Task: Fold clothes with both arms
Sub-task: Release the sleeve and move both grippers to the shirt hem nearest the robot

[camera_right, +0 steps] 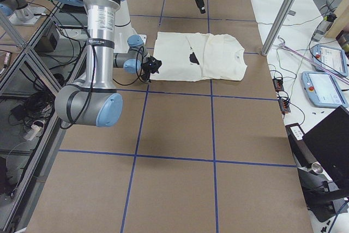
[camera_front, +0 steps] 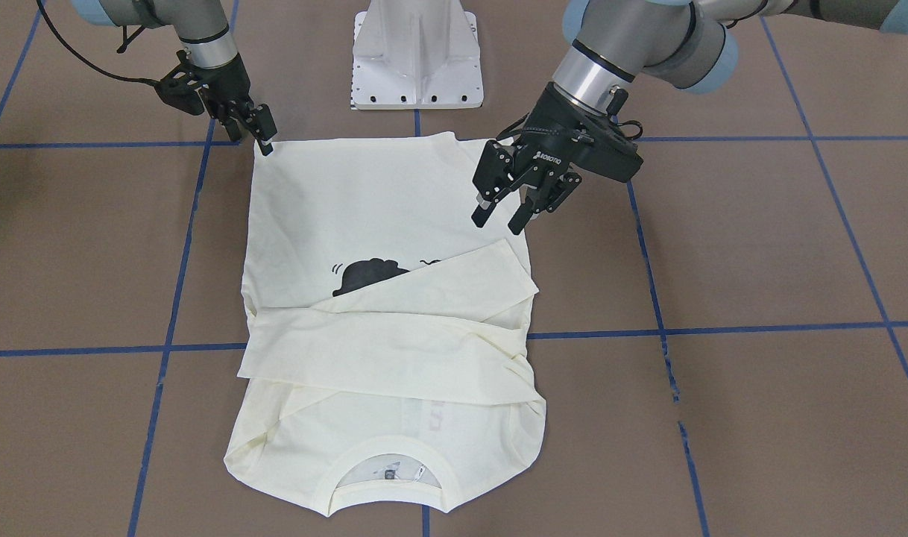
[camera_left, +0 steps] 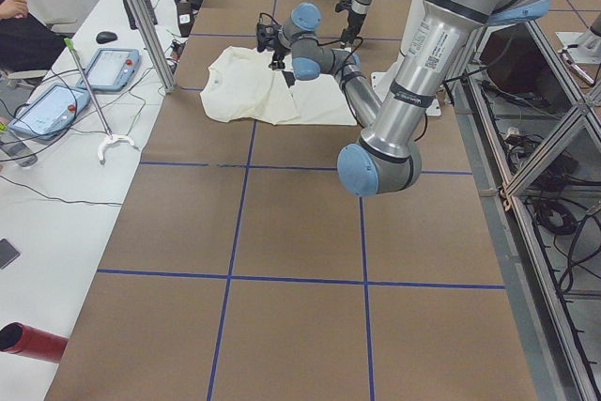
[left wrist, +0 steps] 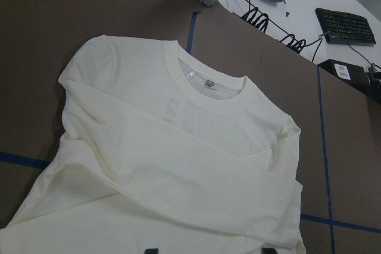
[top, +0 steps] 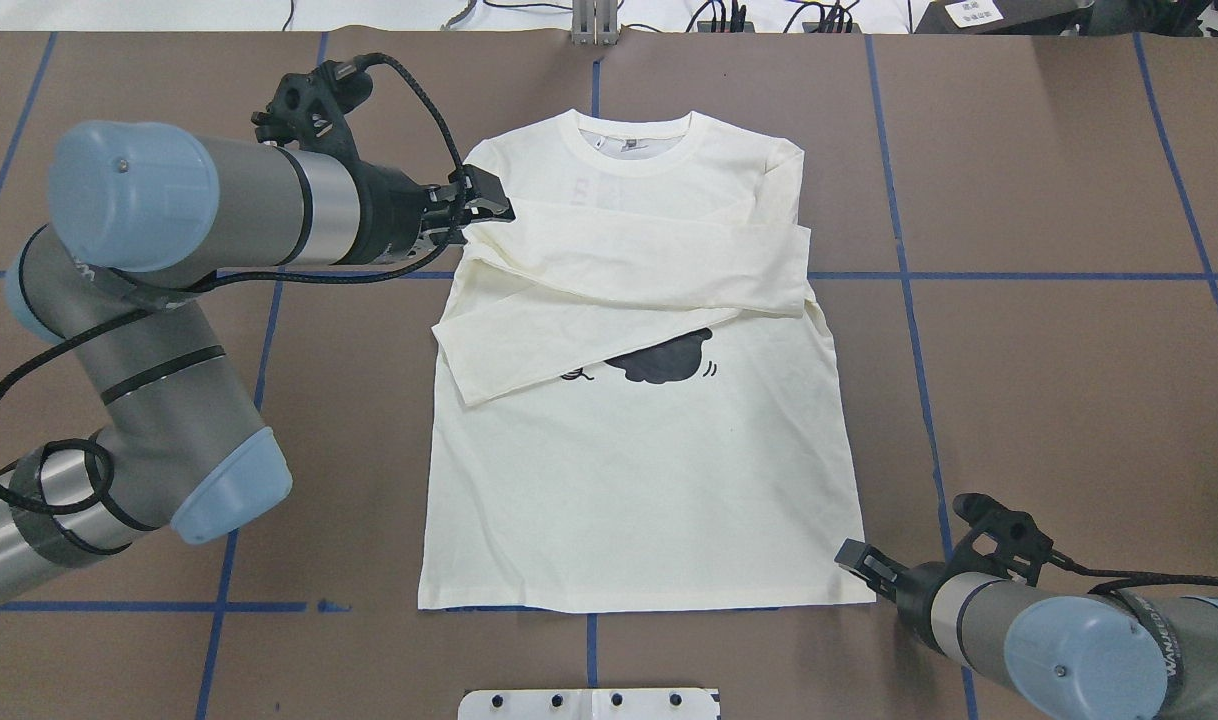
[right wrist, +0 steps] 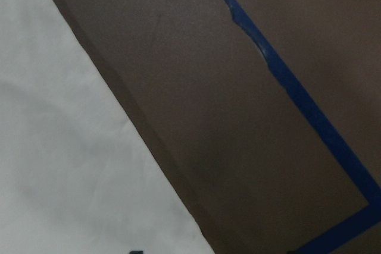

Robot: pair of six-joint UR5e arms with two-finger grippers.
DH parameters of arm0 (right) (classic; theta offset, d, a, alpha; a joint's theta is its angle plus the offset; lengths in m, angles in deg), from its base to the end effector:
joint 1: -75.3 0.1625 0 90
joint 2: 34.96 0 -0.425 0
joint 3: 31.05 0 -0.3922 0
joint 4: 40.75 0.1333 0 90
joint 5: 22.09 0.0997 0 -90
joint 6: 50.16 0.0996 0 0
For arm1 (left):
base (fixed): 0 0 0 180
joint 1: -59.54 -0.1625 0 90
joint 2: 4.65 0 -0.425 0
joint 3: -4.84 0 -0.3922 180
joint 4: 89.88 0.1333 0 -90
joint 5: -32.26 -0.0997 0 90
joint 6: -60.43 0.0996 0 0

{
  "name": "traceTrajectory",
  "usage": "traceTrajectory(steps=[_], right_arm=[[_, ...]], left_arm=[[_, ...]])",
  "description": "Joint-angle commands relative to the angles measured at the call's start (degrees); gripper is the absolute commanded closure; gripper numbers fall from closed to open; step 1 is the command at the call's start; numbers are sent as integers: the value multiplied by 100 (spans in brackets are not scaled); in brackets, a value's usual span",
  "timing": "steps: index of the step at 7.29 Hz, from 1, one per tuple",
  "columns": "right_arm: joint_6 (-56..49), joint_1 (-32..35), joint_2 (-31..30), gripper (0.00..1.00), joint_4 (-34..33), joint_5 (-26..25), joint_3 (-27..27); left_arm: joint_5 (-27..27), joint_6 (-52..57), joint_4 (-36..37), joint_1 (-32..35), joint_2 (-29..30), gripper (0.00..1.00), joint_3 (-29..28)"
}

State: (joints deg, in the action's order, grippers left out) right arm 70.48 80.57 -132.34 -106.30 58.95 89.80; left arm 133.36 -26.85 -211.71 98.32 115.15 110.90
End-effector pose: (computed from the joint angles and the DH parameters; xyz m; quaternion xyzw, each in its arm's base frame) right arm -0.4295 -0.1891 0.4197 -0.0193 -0.4107 0.3110 0.8569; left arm 0.3971 -0.4655 0.1733 0.1507 0.6105 -0.1823 0.7559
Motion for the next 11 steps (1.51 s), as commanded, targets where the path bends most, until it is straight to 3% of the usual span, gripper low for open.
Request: traceTrajectory(steps=[1,4,5,6,10,11], right_arm=[[21,-123,0,24,-2,-10,9],[30,-175,18,55,-2,-10,1],[30,-176,26,84,-2,-10,9],[30,-193,35,100,-2,-10,9],[30,-176,44,100,-2,-18,71],[30,-193,26,100,-2,-1,271]], left_arm=[[-11,-8,2,-2,-17,35,3],[-11,-8,2,-2,-70,35,3],[-11,-8,2,-2,-70,35,11],[-11,-8,2,-2,-61,35,11],[-11,-61,10,-10,-53,35,29],[15,-296,89,-132,-96,35,264]])
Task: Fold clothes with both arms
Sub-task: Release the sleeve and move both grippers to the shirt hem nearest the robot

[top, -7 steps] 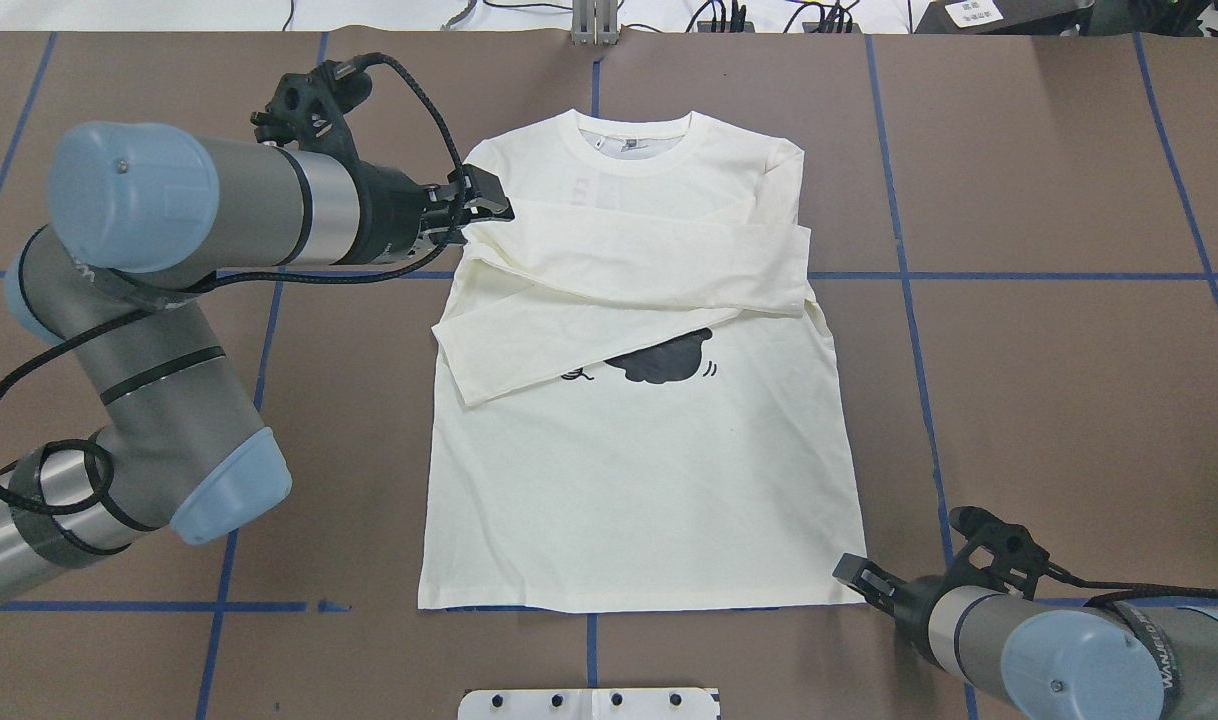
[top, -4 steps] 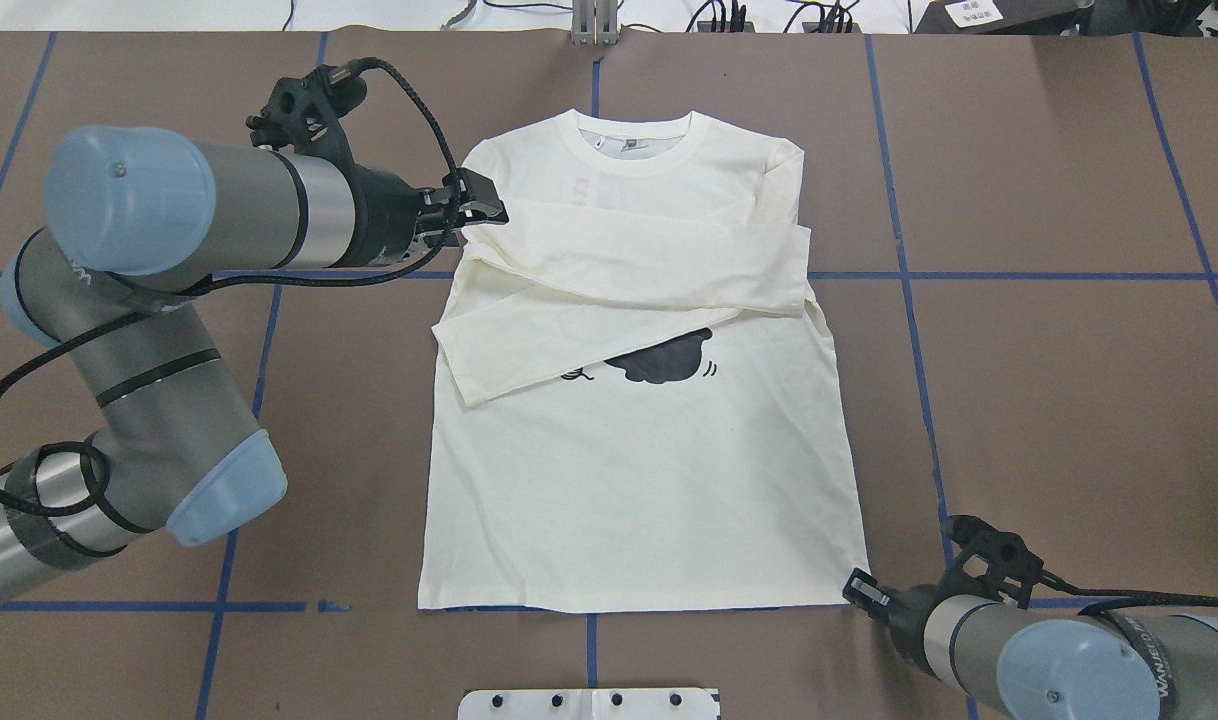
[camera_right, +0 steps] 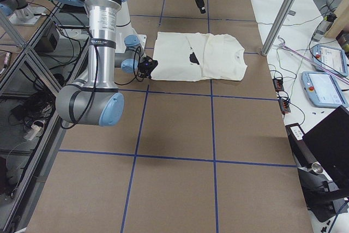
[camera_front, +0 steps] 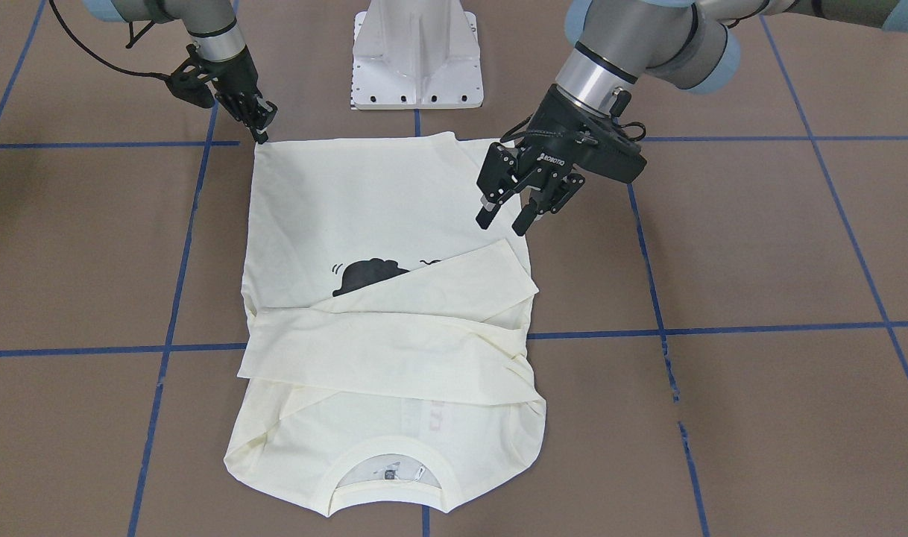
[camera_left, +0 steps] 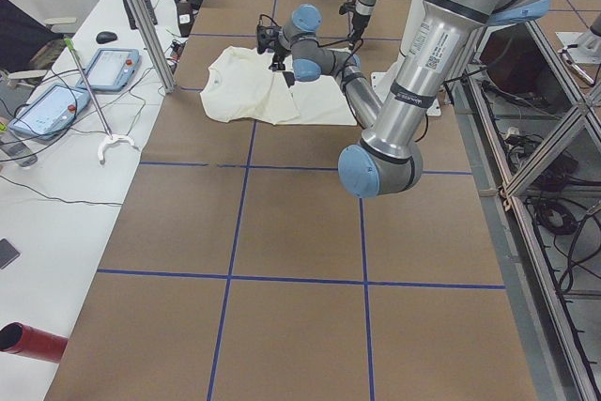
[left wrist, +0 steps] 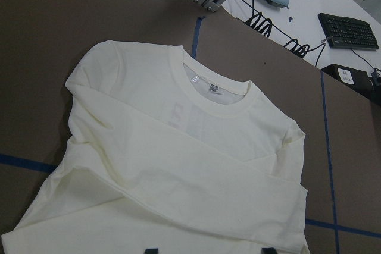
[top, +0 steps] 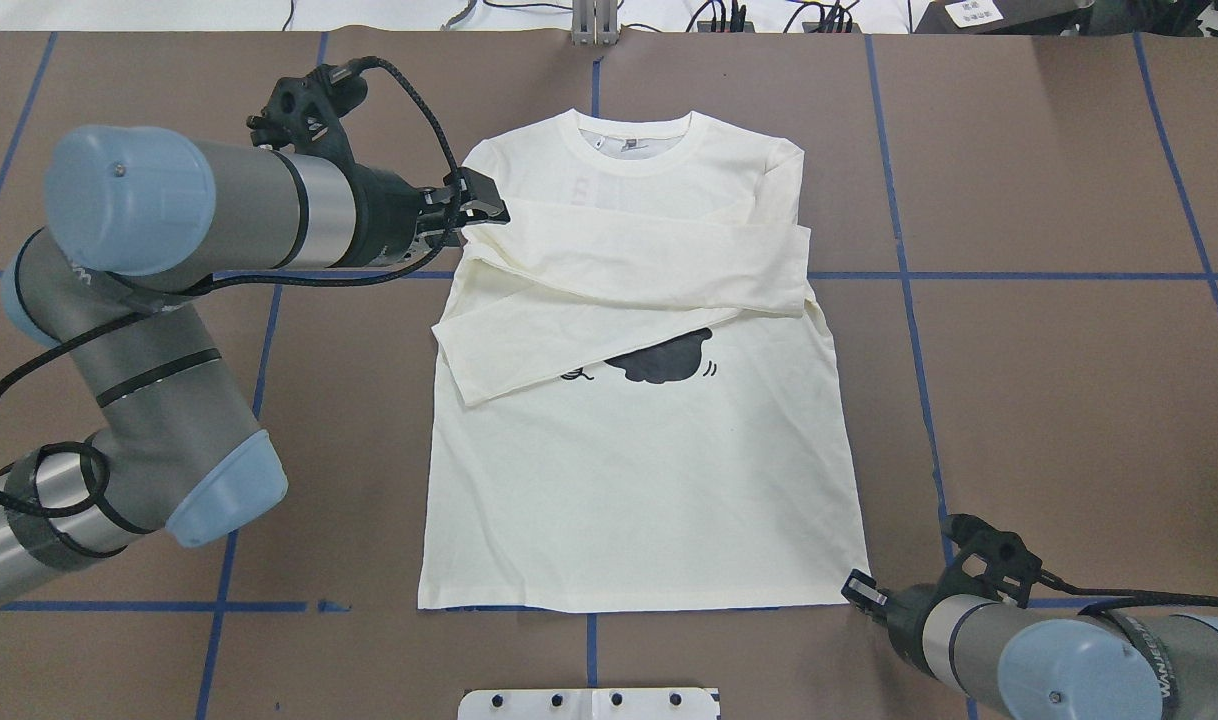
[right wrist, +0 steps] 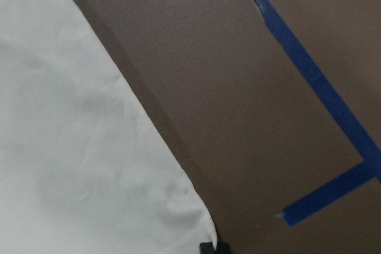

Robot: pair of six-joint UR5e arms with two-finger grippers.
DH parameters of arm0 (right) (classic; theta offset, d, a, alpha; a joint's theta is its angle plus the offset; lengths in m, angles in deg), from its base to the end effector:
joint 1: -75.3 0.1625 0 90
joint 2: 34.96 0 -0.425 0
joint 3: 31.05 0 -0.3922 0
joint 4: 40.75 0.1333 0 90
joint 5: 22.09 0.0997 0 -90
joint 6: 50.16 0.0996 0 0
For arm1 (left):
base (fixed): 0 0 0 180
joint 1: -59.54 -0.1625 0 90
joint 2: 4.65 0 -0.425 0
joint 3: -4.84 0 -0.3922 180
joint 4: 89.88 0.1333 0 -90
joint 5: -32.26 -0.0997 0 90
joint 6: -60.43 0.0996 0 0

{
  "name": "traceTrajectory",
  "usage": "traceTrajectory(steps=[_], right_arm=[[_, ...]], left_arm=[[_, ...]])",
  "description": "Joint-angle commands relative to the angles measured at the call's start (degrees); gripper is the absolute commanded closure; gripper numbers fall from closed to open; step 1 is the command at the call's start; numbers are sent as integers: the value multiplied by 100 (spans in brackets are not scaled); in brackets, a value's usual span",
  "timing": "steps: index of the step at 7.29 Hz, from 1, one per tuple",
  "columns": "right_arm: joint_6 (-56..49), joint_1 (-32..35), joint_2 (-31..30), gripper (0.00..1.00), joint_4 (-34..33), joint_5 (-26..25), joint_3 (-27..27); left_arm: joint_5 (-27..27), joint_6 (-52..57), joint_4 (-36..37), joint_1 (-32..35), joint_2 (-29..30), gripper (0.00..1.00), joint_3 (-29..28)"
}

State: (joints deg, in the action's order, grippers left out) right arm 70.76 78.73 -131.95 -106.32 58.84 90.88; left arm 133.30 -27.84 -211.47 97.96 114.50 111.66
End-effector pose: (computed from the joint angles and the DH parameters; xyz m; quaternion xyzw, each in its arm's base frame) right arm -0.4338 -0.1753 0.4073 -0.0291 -0.4215 0.2990 0.8556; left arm 0.3964 -0.4602 0.1754 0.1436 0.6113 -0.1870 0.7555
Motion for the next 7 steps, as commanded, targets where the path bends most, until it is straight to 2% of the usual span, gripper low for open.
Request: traceTrajectory(steps=[1,3,4,6,7], right_arm=[[11,-209,-109,100,0,11,330],[11,-439,-188,100,0,2,455],[11,-457,-241,100,0,2,560],[2,-466,-328,100,0,-129,543],[2,-475,-399,100,0,-165,543]], left_arm=[[-23,-765,317,-550,-353,35,486],[-993,-1428,1264,-1910,-916,35,857],[-990,-1883,1608,-2169,-1180,35,1076],[-1025,-2448,1673,-2688,-2014,35,1254],[-973,-2745,1682,-2742,-2044,38,1254]])
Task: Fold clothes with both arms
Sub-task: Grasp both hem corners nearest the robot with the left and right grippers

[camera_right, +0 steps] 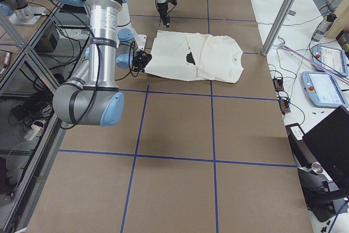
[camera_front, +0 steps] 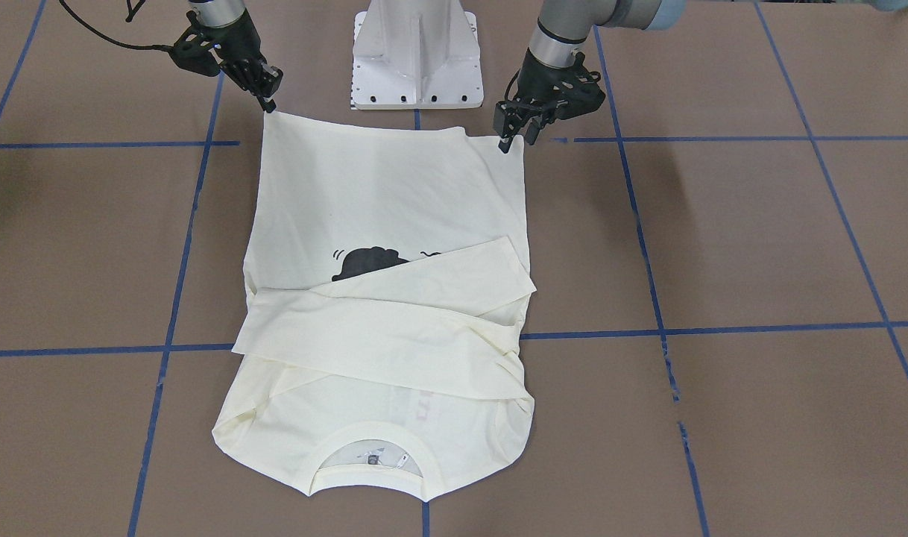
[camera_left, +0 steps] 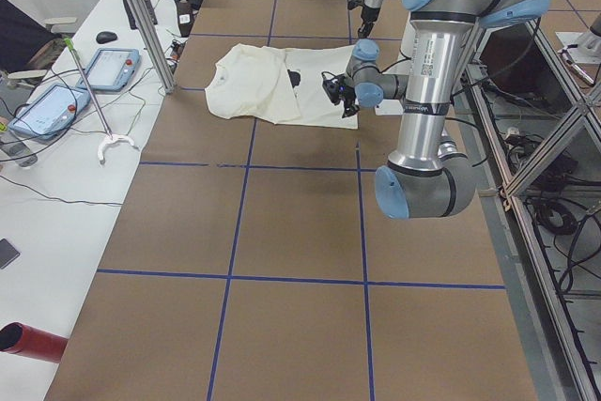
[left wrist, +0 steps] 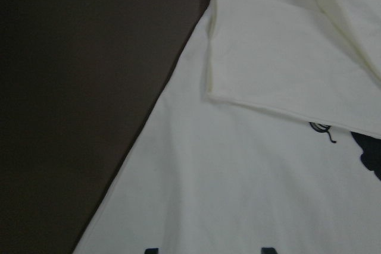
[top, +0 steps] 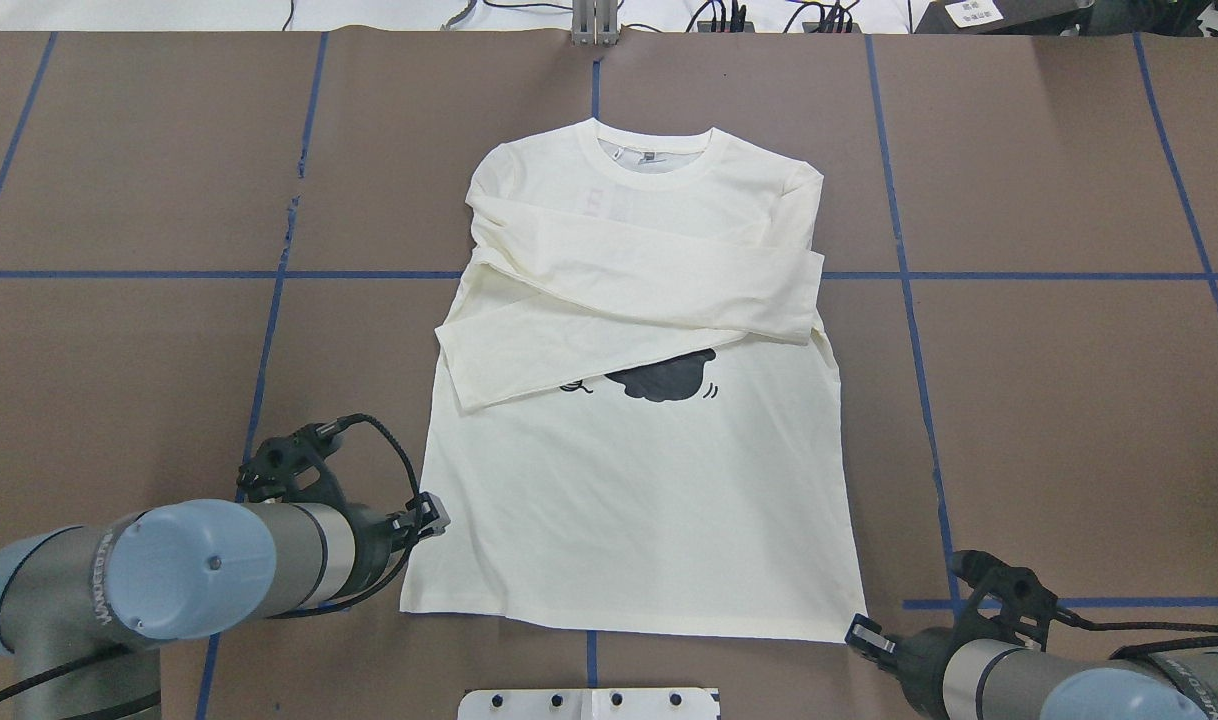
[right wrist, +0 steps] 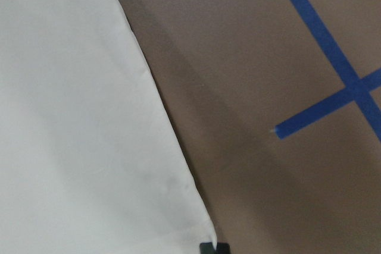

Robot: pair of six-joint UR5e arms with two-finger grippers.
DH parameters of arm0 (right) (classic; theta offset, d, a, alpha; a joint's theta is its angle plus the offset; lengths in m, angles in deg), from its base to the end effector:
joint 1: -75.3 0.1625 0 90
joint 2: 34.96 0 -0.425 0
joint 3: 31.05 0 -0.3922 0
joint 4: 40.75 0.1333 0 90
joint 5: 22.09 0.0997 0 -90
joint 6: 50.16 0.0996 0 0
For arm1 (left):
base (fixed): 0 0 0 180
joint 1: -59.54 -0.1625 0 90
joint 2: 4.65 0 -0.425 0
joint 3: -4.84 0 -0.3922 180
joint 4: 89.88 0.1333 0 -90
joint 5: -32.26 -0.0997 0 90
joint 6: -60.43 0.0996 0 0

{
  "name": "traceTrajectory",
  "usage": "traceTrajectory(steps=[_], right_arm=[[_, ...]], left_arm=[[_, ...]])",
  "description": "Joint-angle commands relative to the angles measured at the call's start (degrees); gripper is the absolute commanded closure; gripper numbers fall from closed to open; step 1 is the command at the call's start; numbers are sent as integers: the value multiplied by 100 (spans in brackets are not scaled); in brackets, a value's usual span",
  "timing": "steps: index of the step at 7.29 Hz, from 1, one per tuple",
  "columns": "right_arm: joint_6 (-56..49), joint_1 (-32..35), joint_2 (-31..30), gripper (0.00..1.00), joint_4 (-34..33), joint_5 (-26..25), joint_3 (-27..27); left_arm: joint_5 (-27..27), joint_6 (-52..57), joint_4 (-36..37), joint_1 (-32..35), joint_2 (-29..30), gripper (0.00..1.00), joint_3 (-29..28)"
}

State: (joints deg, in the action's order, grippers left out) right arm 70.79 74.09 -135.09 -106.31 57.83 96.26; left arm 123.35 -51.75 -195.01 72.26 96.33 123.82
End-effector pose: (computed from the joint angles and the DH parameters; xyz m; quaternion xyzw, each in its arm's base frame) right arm -0.4160 -0.1420 0.3845 -0.0441 -0.4386 0.2671 0.8569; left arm 0.4786 -0.2427 0.3031 -0.0465 0.4602 -0.2617 0.8471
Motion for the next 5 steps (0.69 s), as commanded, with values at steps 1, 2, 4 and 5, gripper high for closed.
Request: traceTrajectory(steps=[1,2,4,5], right_arm=[[-1,-19,-85,100,0,-64,-5],[-1,-19,-85,100,0,-64,-5],[-1,-37,-85,100,0,-64,-5],[-1,-37,-85,100,0,-64,-5]], left_arm=[[23,-375,37,-295,-228,39,-23],[40,-384,45,-305,-184,40,-6],[49,-410,54,-533,-132,43,-76],[49,-410,63,-533,-62,45,-94]])
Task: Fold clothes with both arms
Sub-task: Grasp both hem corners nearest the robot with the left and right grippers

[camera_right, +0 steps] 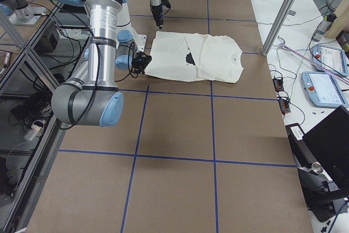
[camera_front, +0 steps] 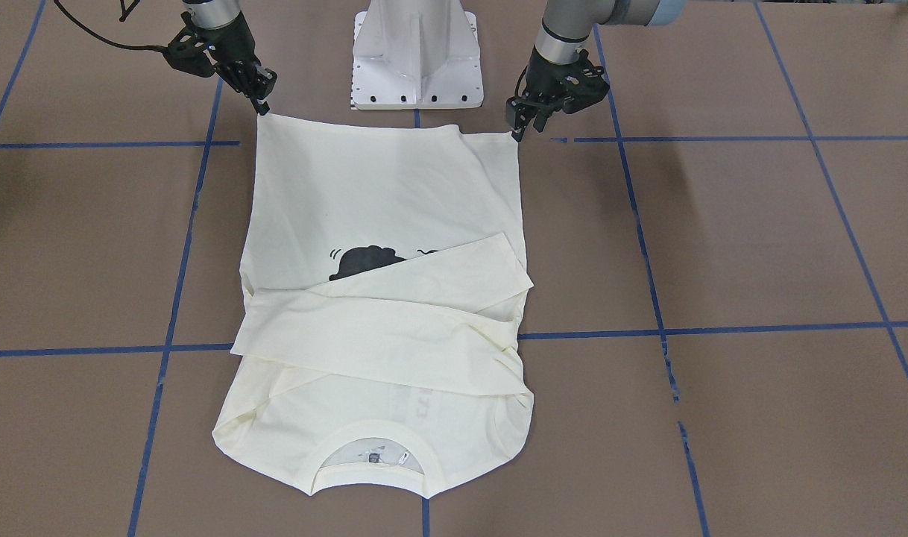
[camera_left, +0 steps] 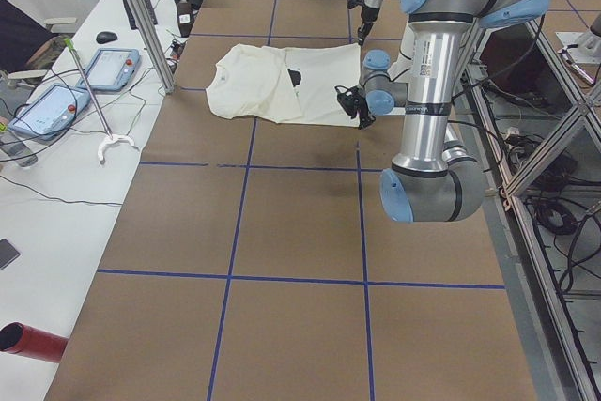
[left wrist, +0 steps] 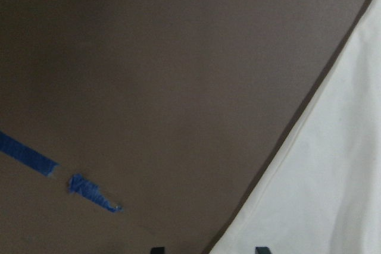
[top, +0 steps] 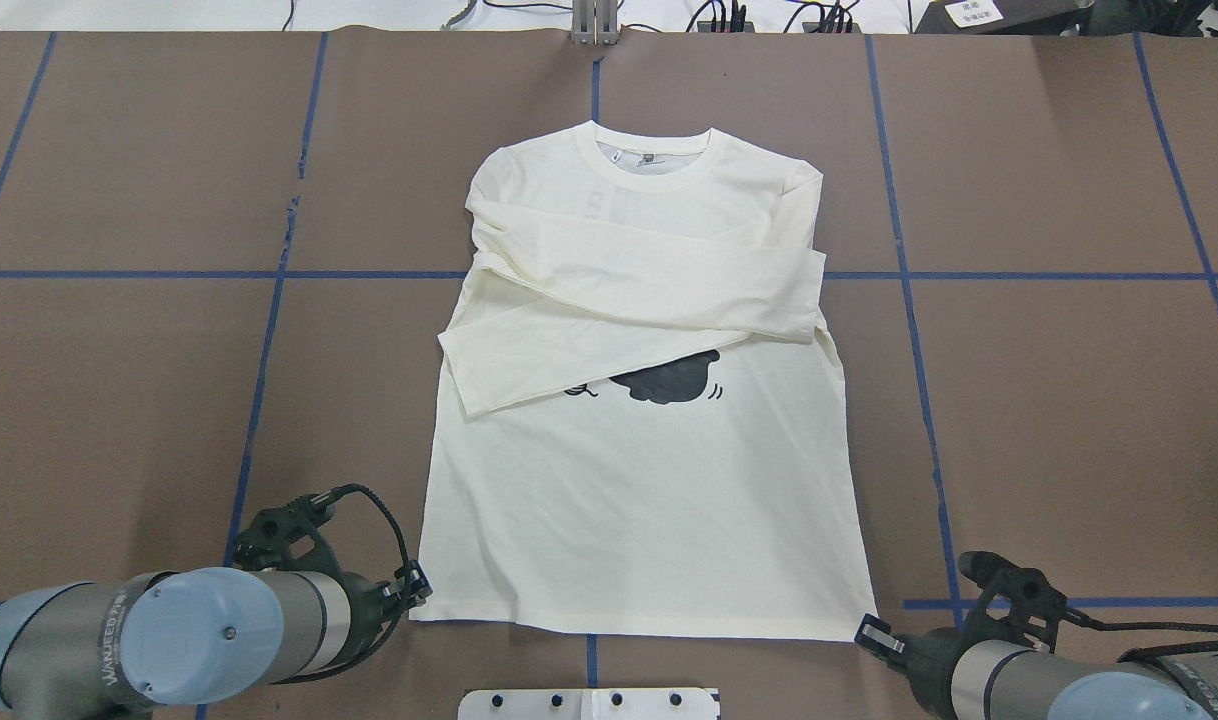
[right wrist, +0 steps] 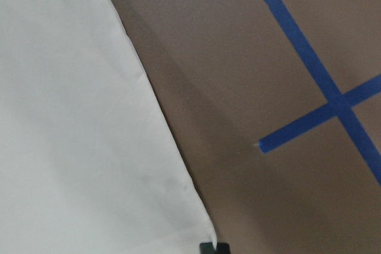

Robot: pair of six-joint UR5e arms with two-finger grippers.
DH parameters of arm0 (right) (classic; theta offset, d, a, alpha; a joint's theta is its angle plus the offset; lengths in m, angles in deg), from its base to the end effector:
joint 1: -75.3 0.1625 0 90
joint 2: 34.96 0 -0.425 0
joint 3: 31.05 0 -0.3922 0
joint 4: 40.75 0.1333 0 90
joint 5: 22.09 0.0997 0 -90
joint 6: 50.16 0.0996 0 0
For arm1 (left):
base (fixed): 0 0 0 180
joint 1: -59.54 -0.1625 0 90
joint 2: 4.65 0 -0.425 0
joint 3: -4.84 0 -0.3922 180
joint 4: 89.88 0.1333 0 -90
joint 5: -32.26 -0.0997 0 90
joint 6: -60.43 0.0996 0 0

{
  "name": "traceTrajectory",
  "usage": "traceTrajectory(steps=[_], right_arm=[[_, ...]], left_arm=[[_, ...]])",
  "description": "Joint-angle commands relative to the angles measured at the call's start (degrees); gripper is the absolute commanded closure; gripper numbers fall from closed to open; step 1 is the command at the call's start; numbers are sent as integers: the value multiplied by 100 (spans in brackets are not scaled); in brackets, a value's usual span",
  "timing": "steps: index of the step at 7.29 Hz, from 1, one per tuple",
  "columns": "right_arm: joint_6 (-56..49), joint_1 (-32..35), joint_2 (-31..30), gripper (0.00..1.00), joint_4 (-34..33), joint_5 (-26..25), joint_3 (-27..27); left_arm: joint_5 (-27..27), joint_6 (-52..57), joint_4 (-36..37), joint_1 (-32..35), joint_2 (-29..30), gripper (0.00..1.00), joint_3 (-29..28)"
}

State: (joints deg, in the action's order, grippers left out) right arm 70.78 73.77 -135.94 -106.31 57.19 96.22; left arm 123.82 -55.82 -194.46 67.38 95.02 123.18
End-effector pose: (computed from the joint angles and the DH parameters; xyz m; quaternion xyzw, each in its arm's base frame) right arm -0.4135 -0.1408 0.3908 -0.0382 -0.4331 0.2671 0.8600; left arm 0.4974 -0.2003 0.3212 -0.0829 0.4353 -0.2570 0.8588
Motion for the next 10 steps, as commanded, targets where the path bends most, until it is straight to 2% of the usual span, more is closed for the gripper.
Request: traceTrajectory(steps=[1,7,8,10], right_arm=[[0,-5,-9,100,0,-18,0],[0,-5,-9,100,0,-71,9],[0,-5,-9,100,0,-71,9],[0,-23,-9,100,0,-114,9]], left_arm=[[2,6,8,-193,96,46,-152],[-68,180,34,-221,149,52,-215],[-321,260,34,-230,149,53,-215],[-446,418,34,-230,175,53,-215]])
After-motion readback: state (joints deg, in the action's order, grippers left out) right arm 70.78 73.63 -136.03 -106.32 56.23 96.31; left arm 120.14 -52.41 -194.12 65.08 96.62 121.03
